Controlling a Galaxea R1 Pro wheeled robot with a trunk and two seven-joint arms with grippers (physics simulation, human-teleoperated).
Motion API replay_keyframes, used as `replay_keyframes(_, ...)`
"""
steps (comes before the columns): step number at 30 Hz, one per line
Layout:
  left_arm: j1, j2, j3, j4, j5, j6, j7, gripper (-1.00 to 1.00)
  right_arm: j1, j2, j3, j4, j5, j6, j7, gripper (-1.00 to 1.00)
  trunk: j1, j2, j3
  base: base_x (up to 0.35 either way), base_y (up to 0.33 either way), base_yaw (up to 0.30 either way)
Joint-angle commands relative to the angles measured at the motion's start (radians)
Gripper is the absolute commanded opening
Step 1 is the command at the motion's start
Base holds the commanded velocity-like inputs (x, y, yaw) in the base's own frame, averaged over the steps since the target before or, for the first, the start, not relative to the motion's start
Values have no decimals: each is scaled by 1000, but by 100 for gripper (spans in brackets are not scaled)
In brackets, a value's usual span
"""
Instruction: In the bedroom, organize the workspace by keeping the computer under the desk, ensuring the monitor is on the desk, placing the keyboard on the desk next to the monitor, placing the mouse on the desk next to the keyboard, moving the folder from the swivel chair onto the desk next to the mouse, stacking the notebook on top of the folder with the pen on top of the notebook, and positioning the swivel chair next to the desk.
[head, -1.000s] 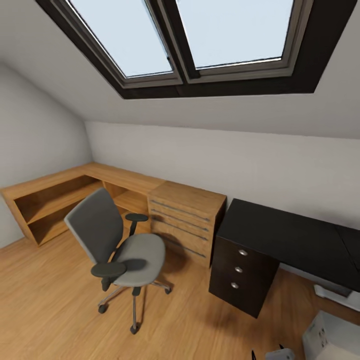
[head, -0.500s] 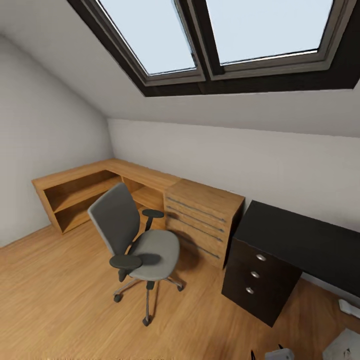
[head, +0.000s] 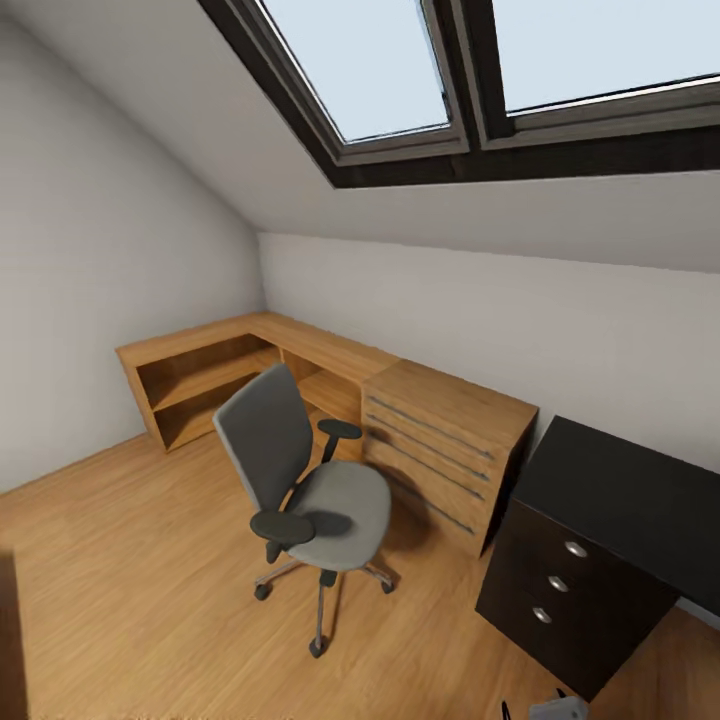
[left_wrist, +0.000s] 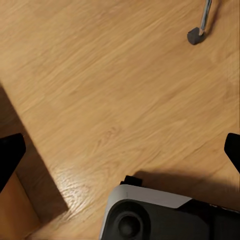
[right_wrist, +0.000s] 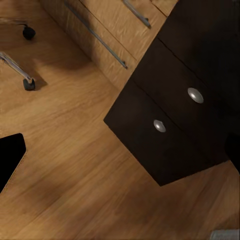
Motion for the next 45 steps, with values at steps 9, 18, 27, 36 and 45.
replay_keyframes(9,0,1,-8,29,4,-143,8,100,-1,-4,-2,2,12,-6,-8,100,1,-2,-12,12,0,200)
replay_keyframes(18,0,-4,-10,95,3,-360,7,100,12,-5,-3,2,13,-97,-9,100,1,-2,-23,0,0,184)
replay_keyframes(27,0,-5,-10,105,3,-398,6,100,67,-6,-3,2,12,-322,-16,100,1,-2,-34,-179,-3,182)
replay_keyframes(36,0,-6,-10,105,3,-395,7,100,74,-5,-3,2,10,-333,-19,100,1,-2,-44,-224,-142,200)
replay_keyframes(45,0,-5,-10,105,3,-394,8,100,74,-4,-3,2,8,-333,-19,100,1,-2,-46,-28,-58,257)
